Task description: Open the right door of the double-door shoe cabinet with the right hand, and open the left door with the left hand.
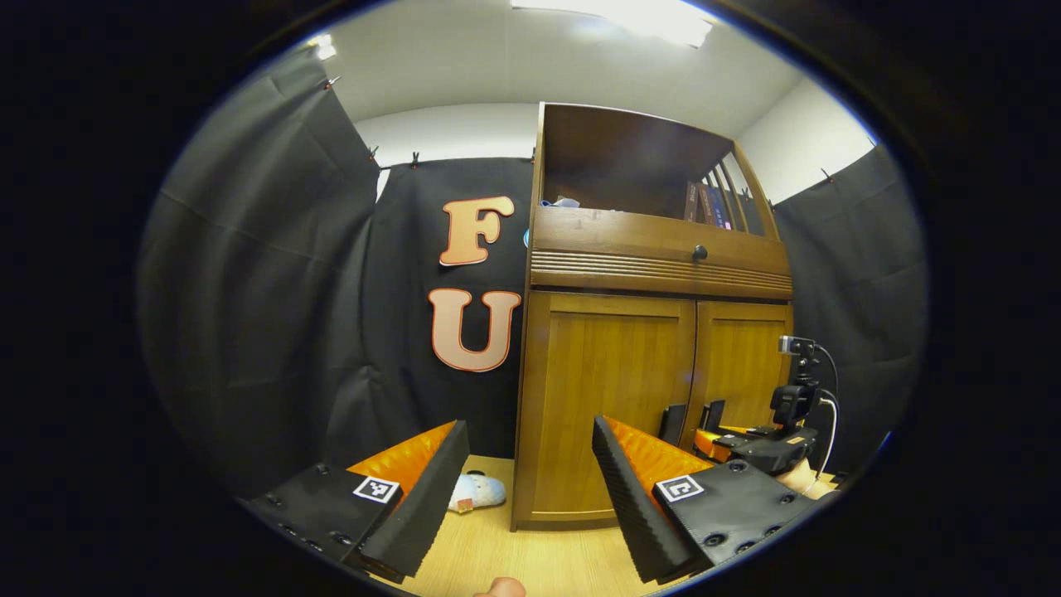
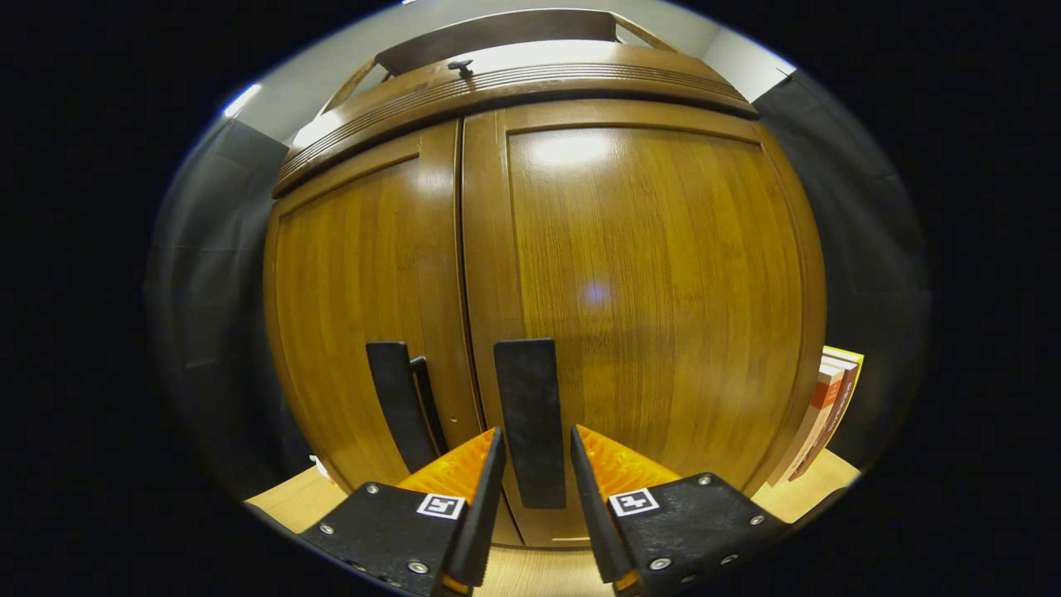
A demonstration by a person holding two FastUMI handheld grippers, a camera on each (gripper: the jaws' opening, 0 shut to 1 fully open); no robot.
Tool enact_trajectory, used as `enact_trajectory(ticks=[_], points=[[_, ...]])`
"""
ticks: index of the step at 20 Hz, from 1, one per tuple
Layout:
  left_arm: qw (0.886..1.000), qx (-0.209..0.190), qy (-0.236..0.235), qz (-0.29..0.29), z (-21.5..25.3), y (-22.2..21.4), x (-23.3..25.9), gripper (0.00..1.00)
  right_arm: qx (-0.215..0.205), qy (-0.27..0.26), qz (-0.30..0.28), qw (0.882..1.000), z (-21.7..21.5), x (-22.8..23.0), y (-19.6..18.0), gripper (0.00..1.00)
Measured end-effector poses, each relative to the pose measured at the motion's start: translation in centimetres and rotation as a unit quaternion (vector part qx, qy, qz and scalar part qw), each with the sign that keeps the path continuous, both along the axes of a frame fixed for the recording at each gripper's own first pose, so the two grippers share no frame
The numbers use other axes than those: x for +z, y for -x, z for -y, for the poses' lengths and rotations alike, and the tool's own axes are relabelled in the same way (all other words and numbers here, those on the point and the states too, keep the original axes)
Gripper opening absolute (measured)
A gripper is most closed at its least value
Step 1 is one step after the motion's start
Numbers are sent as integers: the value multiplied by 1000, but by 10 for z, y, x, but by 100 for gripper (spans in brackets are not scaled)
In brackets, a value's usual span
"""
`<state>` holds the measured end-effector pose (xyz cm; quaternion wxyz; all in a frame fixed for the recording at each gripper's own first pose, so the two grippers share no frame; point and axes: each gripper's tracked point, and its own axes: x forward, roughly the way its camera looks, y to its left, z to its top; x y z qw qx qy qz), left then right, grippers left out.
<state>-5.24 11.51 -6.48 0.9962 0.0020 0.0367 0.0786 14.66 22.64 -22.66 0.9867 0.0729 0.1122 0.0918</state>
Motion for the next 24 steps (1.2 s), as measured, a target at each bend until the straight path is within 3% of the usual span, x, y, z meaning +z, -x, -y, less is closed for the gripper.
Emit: enact_trajectory(ticks=[1, 2, 4, 5, 7, 9, 10, 11, 24], points=[[1000, 4, -4, 0, -2, -2, -1, 96, -2, 0, -1, 1000, 1, -1, -2, 38], [1000, 7, -7, 0, -4, -3, -2, 97, -4, -1, -1, 1000, 0, -1, -3, 41], [1000, 11, -9, -1, -4, -3, -3, 97, -6, 2, -2, 1000, 0, -1, -3, 37], [1000, 11, -9, -1, -3, -2, -5, 97, -6, 5, 0, 1000, 0, -1, -3, 30], [1000, 10, -5, -2, -1, -1, -7, 97, -7, 9, -1, 1000, 1, -1, -1, 39], [1000, 8, -2, -4, 1, -1, -8, 97, -9, 9, -5, 1000, 2, -1, 3, 30], [1000, 8, -2, -6, 1, -1, -9, 94, -10, 8, -6, 1000, 3, -1, 7, 34], [1000, 9, -2, -7, 1, 1, -11, 94, -12, 8, -7, 1000, 4, 0, 10, 27], [1000, 20, 11, -15, -4, 28, -20, 97, -12, 21, -3, 1000, 30, 15, 75, 24]])
